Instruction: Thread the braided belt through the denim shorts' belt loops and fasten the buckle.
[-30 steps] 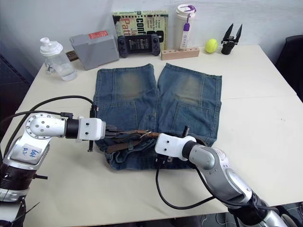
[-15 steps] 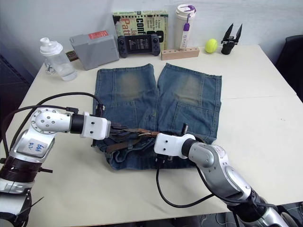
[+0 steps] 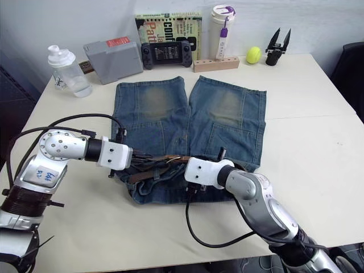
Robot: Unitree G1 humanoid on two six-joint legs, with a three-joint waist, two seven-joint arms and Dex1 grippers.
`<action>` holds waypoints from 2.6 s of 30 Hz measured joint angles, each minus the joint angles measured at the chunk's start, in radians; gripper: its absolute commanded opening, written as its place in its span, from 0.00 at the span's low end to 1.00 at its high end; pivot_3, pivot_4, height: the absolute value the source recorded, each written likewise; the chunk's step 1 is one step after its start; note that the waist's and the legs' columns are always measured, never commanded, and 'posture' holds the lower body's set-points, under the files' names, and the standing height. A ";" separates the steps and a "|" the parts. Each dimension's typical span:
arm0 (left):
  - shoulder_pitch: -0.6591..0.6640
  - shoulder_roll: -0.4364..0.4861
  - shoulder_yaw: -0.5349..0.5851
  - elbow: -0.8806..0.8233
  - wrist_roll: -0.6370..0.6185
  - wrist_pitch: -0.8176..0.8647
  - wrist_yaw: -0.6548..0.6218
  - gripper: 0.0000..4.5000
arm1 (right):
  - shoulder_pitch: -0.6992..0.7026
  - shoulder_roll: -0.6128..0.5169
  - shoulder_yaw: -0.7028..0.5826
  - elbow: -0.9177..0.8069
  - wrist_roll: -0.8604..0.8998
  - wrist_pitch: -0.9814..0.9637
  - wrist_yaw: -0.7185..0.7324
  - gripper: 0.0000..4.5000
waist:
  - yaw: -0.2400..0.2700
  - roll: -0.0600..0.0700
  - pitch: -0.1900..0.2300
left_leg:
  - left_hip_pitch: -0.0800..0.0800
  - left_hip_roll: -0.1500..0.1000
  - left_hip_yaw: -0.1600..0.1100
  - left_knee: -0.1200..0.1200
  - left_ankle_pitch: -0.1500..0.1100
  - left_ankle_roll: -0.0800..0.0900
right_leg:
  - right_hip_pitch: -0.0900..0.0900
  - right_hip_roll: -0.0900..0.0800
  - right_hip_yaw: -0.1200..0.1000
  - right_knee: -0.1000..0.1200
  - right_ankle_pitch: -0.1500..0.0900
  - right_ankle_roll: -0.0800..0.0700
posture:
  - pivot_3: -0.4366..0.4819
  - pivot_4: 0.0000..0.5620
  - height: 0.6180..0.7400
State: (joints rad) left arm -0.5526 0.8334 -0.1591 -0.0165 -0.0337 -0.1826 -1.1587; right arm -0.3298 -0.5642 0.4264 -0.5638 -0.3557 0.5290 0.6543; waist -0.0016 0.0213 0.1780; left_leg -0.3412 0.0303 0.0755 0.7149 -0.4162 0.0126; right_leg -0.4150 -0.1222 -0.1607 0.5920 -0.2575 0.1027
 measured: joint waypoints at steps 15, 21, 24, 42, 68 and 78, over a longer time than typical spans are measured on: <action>0.034 0.006 0.019 -0.051 -0.004 0.050 0.012 0.00 | -0.044 0.042 0.001 0.034 -0.035 -0.034 -0.003 0.01 | 0.000 0.000 0.000 | 0.000 0.000 0.000 0.000 0.000 0.000 | 0.000 0.000 0.000 0.000 0.000 0.000 | 0.48 0.27 0.88; 0.021 0.008 0.019 -0.043 -0.004 0.043 -0.010 0.00 | -0.064 0.065 0.005 0.076 -0.055 -0.074 -0.003 0.01 | 0.000 0.000 0.000 | 0.000 0.000 0.000 0.000 0.000 0.000 | 0.000 0.000 0.000 0.000 0.000 0.000 | 0.48 0.27 0.88; -0.008 0.007 0.019 -0.014 -0.003 0.024 -0.025 0.00 | -0.073 0.068 0.005 0.089 -0.059 -0.089 -0.003 0.01 | -0.001 0.000 0.000 | 0.000 0.000 0.001 0.000 0.000 0.000 | 0.000 0.000 0.000 0.001 0.000 0.000 | 0.48 0.27 0.88; -0.121 -0.090 -0.038 0.149 0.015 -0.101 -0.036 0.00 | -0.074 0.092 0.003 0.101 -0.079 -0.096 0.006 0.01 | -0.001 0.000 0.000 | 0.000 0.000 0.001 0.001 0.000 0.000 | -0.001 0.001 0.000 0.001 0.000 0.000 | 0.48 0.27 0.88; -0.115 0.003 0.075 0.130 -0.004 0.011 0.003 0.00 | -0.071 0.112 0.031 0.101 -0.088 -0.114 0.022 0.01 | -0.003 0.000 0.000 | 0.000 0.000 0.001 0.000 0.000 0.000 | -0.002 0.001 0.001 0.001 0.000 0.000 | 0.48 0.27 0.88; -0.154 0.006 0.062 0.191 -0.004 -0.024 -0.023 0.00 | -0.071 0.112 0.035 0.101 -0.089 -0.118 0.022 0.01 | -0.003 0.000 0.000 | 0.000 0.000 0.002 0.000 0.000 0.000 | -0.002 0.001 0.001 0.001 0.000 0.000 | 0.48 0.27 0.88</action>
State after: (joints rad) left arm -0.7062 0.8389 -0.0968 0.1742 -0.0375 -0.2068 -1.1814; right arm -0.4013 -0.4520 0.4610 -0.4628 -0.4444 0.4111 0.6766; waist -0.0044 0.0213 0.1780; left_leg -0.3415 0.0307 0.0772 0.7151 -0.4161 0.0125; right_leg -0.4167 -0.1210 -0.1599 0.5934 -0.2575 0.1027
